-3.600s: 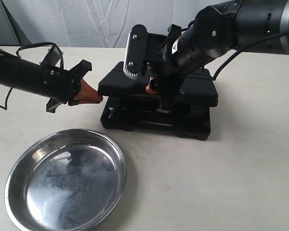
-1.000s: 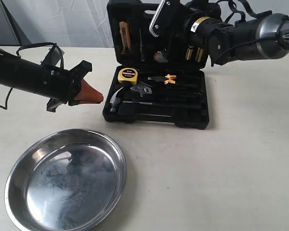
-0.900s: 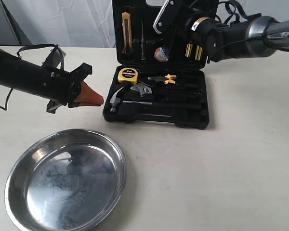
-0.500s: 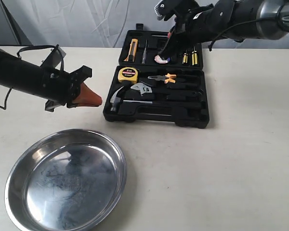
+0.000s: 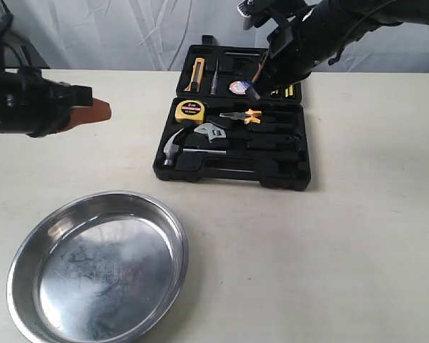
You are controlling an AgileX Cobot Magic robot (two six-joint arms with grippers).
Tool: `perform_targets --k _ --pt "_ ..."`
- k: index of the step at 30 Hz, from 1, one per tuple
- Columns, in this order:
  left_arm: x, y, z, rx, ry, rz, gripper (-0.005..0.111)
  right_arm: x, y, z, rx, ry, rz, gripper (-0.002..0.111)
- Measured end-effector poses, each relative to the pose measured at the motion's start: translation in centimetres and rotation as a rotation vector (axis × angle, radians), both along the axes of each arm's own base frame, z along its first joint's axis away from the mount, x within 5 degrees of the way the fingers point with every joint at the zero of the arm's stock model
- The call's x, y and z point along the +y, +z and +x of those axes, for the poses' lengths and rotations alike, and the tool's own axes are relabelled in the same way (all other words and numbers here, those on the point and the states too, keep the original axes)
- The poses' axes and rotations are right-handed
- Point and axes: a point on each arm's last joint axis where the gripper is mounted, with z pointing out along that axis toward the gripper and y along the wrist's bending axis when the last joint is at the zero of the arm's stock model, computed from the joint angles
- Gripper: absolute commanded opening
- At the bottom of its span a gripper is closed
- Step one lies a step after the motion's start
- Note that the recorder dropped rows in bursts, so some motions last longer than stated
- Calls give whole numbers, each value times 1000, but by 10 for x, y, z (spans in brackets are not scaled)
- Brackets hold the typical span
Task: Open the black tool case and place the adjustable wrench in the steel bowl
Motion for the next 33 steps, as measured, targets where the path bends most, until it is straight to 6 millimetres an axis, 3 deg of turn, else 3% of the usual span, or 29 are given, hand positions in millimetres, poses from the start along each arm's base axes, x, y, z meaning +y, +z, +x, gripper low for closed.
perform_targets --k 4,7,19,22,25,29,33 --pt "-4 25 -37 -104 -29 -23 0 -1 -1 -9 49 113 -55 0" --pt "-7 33 -62 -154 -59 -28 0 2 -3 -7 27 135 -37 -1" --pt "-8 44 -141 -304 -68 12 0 30 -53 29 79 178 65 -1" --pt "-8 52 -163 -407 -82 68 0 48 -62 49 58 202 83 -1" --pt "-8 55 -170 -446 -87 92 0 59 -58 69 -91 138 99 -1" --pt "-7 53 -172 -427 -81 113 0 57 -32 101 -457 -126 160 -1" --pt "-4 52 -170 -424 -42 125 0 37 -28 112 -476 -234 200 -1"
